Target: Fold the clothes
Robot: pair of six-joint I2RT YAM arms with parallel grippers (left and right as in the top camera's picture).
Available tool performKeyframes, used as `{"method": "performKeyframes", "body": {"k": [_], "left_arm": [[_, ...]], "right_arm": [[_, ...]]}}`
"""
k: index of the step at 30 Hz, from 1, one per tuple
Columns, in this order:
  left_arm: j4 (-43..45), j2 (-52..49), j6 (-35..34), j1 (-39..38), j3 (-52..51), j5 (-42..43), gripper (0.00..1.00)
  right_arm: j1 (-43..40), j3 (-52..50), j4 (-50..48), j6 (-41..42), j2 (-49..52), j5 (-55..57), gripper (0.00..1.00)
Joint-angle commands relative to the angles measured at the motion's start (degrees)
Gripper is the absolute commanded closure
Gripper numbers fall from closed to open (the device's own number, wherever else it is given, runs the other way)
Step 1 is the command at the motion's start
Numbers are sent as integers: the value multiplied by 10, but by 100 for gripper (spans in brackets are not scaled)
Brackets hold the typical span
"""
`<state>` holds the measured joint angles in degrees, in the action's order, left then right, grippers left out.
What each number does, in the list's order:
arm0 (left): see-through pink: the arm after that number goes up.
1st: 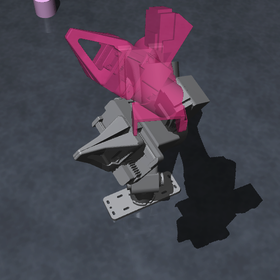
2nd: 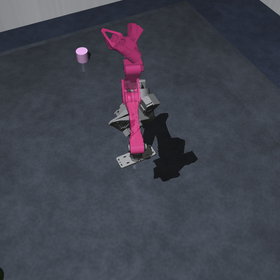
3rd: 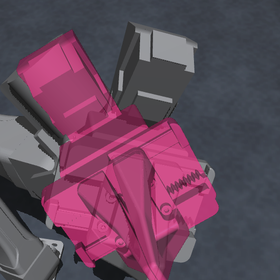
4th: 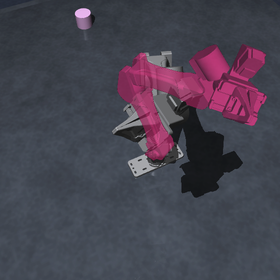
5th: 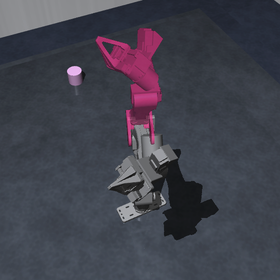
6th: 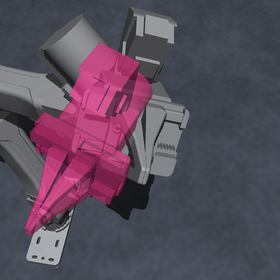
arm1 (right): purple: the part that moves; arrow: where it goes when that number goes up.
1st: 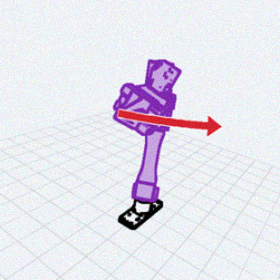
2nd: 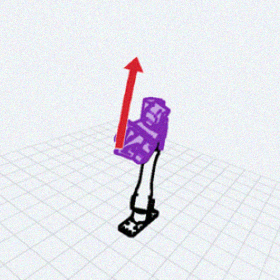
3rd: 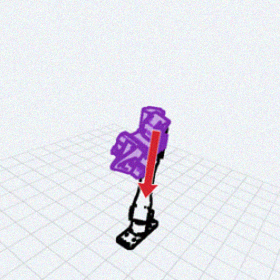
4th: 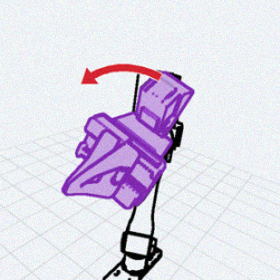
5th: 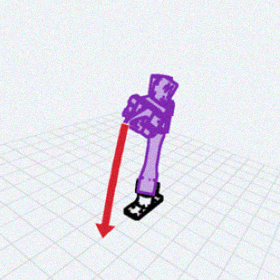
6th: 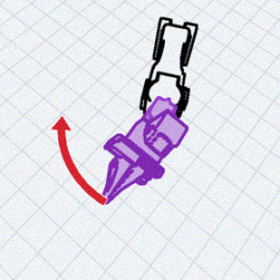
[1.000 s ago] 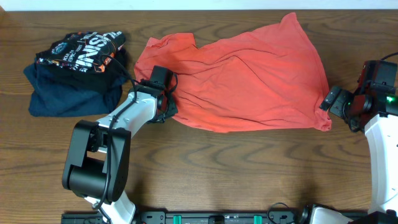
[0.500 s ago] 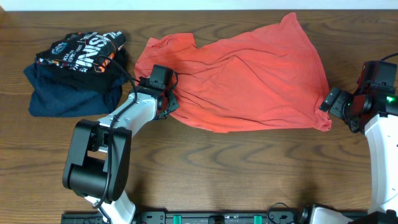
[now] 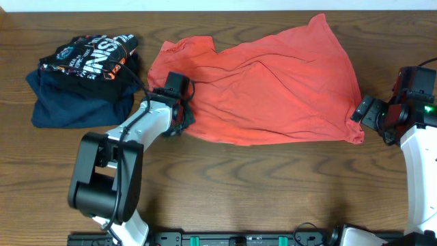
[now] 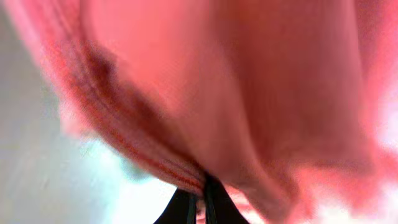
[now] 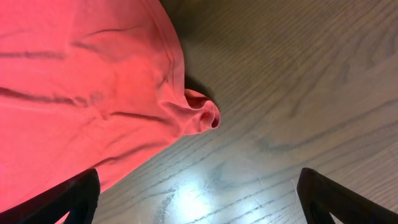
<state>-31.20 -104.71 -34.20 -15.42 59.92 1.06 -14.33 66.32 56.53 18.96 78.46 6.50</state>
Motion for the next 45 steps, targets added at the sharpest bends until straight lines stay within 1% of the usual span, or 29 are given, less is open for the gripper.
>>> {"method": "performKeyframes", "body": {"k": [1,2,3,4,6,9,13,15,21,24,29,34,37,38,40,41,42,43,45], "left_arm": [[-108,28,44,6,-8,15,94],[-167,52,53,10,-2,15,94],[-208,71,63,15,2,15,94],[-242,93,75,20,4,15,94],[-280,145,105,35,5,14,94],[-277,209,111,55,5,14,94],[-276,249,113,68,5,-2,94],[-280,250,113,72,4,-20,94],[-264,222,112,83,2,-34,94],[-266,211,113,88,2,-64,94],[-266,210,113,104,2,-67,94],[-269,210,113,108,2,-67,94],[-269,210,113,108,2,-67,94],[-268,210,112,108,2,-67,95],[-268,210,113,108,2,-67,94],[-268,210,112,108,2,-67,94],[-268,210,112,108,2,-67,94],[-268,210,112,108,2,-67,94],[-268,210,112,108,2,-67,94]], "right_arm": [[-4,7,-1,-12,-5,5,1],[-4,7,-1,-24,-5,3,1],[-4,7,-2,-35,-5,-2,1],[-4,7,-2,-47,-4,-11,2],[-3,6,-7,-79,2,-50,4],[-1,1,-12,-98,28,-91,7],[4,-4,-3,-98,70,-105,7],[9,-9,-1,-98,96,-119,6],[15,-16,-8,-83,159,-119,6],[17,-16,-12,-83,179,-119,6],[16,-25,-40,-78,206,-113,7],[16,-45,-76,-41,229,-34,8],[16,-55,-93,-43,240,-24,9],[16,-57,-94,-42,245,-24,10],[16,-63,-94,-42,249,-25,13],[16,-66,-95,-42,250,-28,17],[16,-69,-97,-43,250,-35,24],[16,-71,-96,-43,250,-41,33],[17,-71,-92,-54,250,-65,57]]}}
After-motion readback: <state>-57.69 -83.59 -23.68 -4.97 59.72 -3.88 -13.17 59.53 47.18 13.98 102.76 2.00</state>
